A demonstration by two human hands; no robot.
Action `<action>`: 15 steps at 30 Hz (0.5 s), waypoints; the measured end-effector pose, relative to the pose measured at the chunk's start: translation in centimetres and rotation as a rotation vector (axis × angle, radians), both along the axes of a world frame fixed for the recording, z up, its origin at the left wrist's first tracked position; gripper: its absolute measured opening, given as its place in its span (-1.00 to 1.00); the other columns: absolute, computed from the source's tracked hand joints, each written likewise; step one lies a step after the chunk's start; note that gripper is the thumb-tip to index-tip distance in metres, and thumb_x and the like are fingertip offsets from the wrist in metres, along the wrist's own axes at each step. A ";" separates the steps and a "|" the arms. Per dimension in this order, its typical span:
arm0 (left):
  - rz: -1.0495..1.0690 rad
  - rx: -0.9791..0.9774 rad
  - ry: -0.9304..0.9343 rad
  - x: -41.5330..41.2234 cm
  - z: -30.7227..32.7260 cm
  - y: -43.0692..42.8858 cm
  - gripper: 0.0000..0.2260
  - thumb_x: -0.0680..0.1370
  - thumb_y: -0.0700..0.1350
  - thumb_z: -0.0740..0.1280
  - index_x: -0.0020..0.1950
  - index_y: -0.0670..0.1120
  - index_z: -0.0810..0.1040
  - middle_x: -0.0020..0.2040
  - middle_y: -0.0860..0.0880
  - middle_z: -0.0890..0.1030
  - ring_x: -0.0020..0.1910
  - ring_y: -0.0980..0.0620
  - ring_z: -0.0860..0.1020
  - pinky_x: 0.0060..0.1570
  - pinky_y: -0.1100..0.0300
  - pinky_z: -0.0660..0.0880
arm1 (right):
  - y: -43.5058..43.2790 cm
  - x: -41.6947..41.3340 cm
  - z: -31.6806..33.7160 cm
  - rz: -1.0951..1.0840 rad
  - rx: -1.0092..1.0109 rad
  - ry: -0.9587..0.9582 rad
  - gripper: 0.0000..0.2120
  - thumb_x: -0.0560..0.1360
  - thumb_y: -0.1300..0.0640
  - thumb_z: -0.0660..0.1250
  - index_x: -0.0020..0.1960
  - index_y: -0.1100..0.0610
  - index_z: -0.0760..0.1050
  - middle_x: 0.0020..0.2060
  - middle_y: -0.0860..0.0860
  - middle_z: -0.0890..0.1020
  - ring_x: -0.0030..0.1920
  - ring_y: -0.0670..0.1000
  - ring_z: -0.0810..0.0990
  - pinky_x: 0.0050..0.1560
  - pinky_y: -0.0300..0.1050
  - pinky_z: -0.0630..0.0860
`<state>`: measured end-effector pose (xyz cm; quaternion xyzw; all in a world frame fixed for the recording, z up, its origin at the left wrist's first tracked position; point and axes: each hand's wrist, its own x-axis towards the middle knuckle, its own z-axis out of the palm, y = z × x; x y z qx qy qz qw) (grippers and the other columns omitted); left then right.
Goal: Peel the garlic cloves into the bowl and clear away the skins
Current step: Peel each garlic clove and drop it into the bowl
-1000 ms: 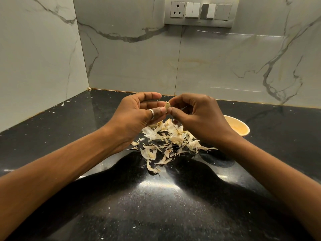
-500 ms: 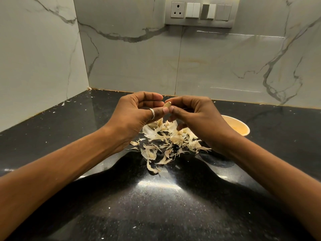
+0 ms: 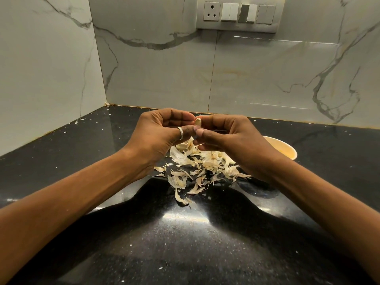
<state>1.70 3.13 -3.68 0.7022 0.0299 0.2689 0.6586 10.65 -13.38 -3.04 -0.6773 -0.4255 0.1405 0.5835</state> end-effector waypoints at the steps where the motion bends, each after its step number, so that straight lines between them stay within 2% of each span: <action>1: -0.002 -0.007 0.003 0.0 0.0 -0.1 -0.78 0.38 -0.31 0.52 0.00 -0.14 0.67 -0.16 -0.03 0.73 -0.14 0.08 0.70 -0.13 0.28 0.63 | 0.0 0.1 0.0 -0.003 0.000 -0.009 -0.73 0.58 0.29 0.36 0.27 0.21 0.60 0.06 0.17 0.71 0.03 0.12 0.72 -0.02 -0.21 0.63; 9: -0.036 -0.027 0.027 -0.1 0.2 -0.1 -0.79 0.40 -0.30 0.51 0.01 -0.15 0.68 -0.11 -0.06 0.74 -0.12 0.06 0.69 -0.11 0.25 0.65 | -0.2 0.3 0.2 0.020 0.020 0.040 -0.73 0.57 0.22 0.37 0.25 0.25 0.61 -0.01 0.19 0.72 -0.10 0.02 0.69 -0.05 -0.22 0.62; 15: -0.023 0.064 0.040 -0.1 0.0 -0.1 -0.80 0.41 -0.28 0.52 0.01 -0.16 0.68 -0.10 -0.10 0.72 -0.13 0.04 0.68 -0.08 0.17 0.67 | -0.1 0.5 0.1 0.025 0.028 0.122 -0.78 0.57 0.20 0.37 0.16 0.27 0.63 0.00 0.24 0.71 -0.07 0.09 0.70 0.00 -0.16 0.66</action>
